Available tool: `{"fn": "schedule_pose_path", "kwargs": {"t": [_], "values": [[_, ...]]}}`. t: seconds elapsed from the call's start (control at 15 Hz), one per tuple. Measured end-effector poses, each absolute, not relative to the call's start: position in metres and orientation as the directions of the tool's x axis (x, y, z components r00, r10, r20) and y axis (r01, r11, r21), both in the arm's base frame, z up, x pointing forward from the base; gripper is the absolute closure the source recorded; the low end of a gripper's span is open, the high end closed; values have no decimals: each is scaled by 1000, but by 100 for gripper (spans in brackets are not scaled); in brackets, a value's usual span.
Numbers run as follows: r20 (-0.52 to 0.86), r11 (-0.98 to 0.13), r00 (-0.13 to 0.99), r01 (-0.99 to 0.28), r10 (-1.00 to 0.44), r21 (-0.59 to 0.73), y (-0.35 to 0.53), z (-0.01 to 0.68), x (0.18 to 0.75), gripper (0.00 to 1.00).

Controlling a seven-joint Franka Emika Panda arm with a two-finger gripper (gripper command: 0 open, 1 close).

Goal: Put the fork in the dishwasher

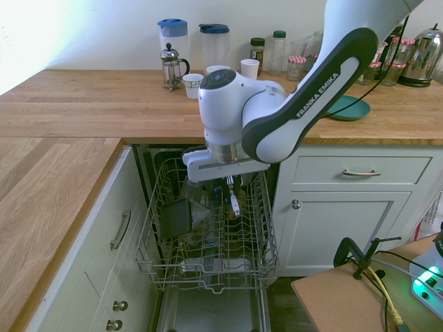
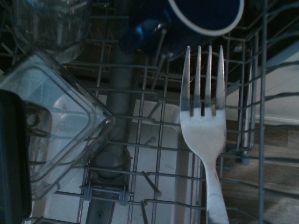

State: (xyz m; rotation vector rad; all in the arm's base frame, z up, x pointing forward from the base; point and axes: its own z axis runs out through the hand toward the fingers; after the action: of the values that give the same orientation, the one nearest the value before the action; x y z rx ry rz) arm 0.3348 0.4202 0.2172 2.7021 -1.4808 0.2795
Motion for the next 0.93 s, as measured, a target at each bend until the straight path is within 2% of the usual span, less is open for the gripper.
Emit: {"fn": "schedule_pose_path", "kwargs": {"t": [0.27,0.8,0.87,0.93], "values": [[166,-521,511,-853,-843,-20,422,162,335,100],[181,-489,482,-872,-857,10,412,104,350,100],[186,-479,473,-878,-861,13,409,98,351,0],[186,-474,467,-881,-864,12,407,95,352,0]]}}
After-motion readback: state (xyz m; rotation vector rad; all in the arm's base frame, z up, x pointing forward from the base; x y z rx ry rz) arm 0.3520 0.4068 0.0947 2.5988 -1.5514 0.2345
